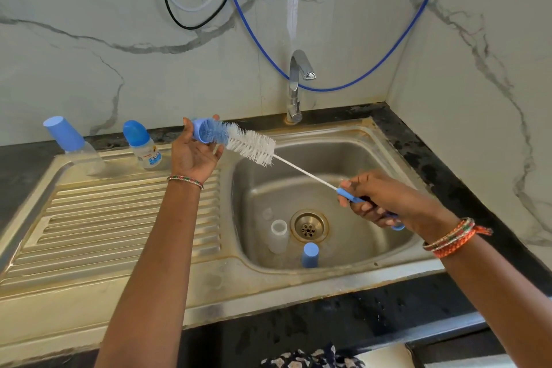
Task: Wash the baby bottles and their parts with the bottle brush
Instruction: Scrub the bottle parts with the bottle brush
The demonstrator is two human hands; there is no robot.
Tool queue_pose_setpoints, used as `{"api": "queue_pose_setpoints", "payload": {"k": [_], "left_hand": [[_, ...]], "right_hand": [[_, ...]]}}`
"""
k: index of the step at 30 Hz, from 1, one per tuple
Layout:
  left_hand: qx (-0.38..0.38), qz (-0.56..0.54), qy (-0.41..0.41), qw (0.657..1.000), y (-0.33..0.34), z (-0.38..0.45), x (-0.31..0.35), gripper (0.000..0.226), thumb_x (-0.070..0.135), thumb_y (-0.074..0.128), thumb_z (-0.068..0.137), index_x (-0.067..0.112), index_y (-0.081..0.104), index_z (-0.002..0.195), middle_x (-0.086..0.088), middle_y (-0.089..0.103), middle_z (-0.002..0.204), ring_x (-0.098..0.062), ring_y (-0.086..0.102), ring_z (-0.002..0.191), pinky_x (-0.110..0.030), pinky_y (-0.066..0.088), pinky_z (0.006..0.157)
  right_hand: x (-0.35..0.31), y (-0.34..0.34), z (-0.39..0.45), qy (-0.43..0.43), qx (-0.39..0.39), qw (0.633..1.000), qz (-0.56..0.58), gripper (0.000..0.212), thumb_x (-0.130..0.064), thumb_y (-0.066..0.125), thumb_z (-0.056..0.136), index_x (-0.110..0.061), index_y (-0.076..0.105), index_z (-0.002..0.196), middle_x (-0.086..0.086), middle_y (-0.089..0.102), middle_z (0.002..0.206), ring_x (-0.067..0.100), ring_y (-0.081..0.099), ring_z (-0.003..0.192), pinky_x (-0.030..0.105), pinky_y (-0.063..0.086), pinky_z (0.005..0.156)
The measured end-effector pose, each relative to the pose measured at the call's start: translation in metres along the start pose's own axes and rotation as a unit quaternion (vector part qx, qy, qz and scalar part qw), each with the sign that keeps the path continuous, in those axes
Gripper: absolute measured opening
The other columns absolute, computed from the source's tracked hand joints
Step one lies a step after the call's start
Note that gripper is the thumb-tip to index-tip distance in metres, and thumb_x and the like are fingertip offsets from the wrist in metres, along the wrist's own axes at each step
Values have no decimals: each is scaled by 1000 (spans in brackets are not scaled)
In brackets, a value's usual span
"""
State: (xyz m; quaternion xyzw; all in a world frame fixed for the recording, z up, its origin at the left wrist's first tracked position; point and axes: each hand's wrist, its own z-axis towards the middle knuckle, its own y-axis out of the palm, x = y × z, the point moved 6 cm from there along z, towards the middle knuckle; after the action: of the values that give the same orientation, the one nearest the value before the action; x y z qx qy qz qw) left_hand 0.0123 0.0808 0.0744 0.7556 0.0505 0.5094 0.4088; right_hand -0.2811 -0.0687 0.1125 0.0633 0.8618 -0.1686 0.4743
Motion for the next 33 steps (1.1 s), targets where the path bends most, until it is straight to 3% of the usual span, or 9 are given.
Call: {"api": "queue_pose_setpoints", "payload": {"k": [4, 8, 11, 13, 16, 22, 27, 30, 33], "left_hand": [[36, 11, -8, 999, -9, 1, -1, 54, 51, 45, 92, 11, 54, 128, -7, 60, 124, -24, 57, 112, -39, 38, 102], [42, 35, -13, 998, -10, 2, -2, 42, 47, 45, 95, 13, 58, 115, -3, 65, 111, -21, 59, 102, -38, 46, 89], [39, 64, -24, 997, -8, 1, -8, 32, 49, 45, 94, 21, 58, 104, 6, 73, 91, -16, 59, 100, -34, 39, 90], [33, 48, -31, 998, -8, 1, -9, 34, 47, 45, 94, 20, 62, 105, 4, 74, 90, -18, 60, 101, -36, 40, 93], [6, 16, -31, 999, -3, 1, -8, 30, 43, 51, 88, 19, 67, 99, 1, 73, 98, -20, 60, 104, -39, 38, 97], [7, 30, -40, 999, -1, 1, -8, 42, 48, 49, 89, 16, 63, 111, -1, 68, 112, -20, 60, 107, -43, 42, 93], [24, 27, -72, 997, -1, 0, -16, 30, 39, 52, 92, 15, 58, 109, -8, 61, 116, -25, 57, 110, -43, 45, 89], [18, -4, -56, 998, 3, -3, -17, 13, 29, 52, 93, 18, 58, 91, -3, 64, 98, -23, 57, 107, -42, 48, 86], [7, -27, -47, 999, 3, 0, -14, 13, 29, 53, 93, 19, 59, 86, 0, 70, 84, -21, 59, 105, -40, 49, 82]], "right_hand": [[-12, -5, 1, -120, 108, 982, -101, 26, -29, 55, 94, -16, 70, 77, 2, 59, 57, 7, 44, 41, 20, 39, 44], [-25, -21, -12, -150, 357, 849, -361, 12, -41, 68, 83, -29, 66, 79, -13, 64, 77, 7, 57, 73, 28, 45, 63], [-32, -22, -18, -176, 408, 811, -380, 11, -35, 70, 82, -24, 66, 83, -9, 63, 78, 12, 57, 75, 29, 45, 64], [-27, -24, -10, -153, 354, 849, -362, 17, -33, 63, 87, -20, 66, 77, -7, 62, 69, 12, 57, 65, 27, 46, 60], [-1, -5, 6, 8, 95, 990, -100, 41, -28, 40, 100, -12, 54, 64, -2, 42, 47, 8, 33, 36, 19, 27, 37], [-6, -5, 2, -82, 122, 985, -86, 27, -34, 60, 90, -9, 61, 82, 0, 55, 55, 5, 41, 36, 17, 30, 39], [-17, -22, -5, -181, 340, 855, -348, 9, -29, 64, 87, -25, 69, 82, -13, 63, 71, 5, 58, 66, 25, 48, 60], [-3, -19, 5, -75, 181, 967, -166, 29, -25, 51, 96, -10, 69, 79, 2, 54, 58, 6, 41, 44, 19, 32, 44], [5, -2, 3, -20, 71, 994, -84, 29, -21, 46, 99, -10, 66, 81, 4, 53, 59, 10, 40, 45, 22, 32, 43]]}}
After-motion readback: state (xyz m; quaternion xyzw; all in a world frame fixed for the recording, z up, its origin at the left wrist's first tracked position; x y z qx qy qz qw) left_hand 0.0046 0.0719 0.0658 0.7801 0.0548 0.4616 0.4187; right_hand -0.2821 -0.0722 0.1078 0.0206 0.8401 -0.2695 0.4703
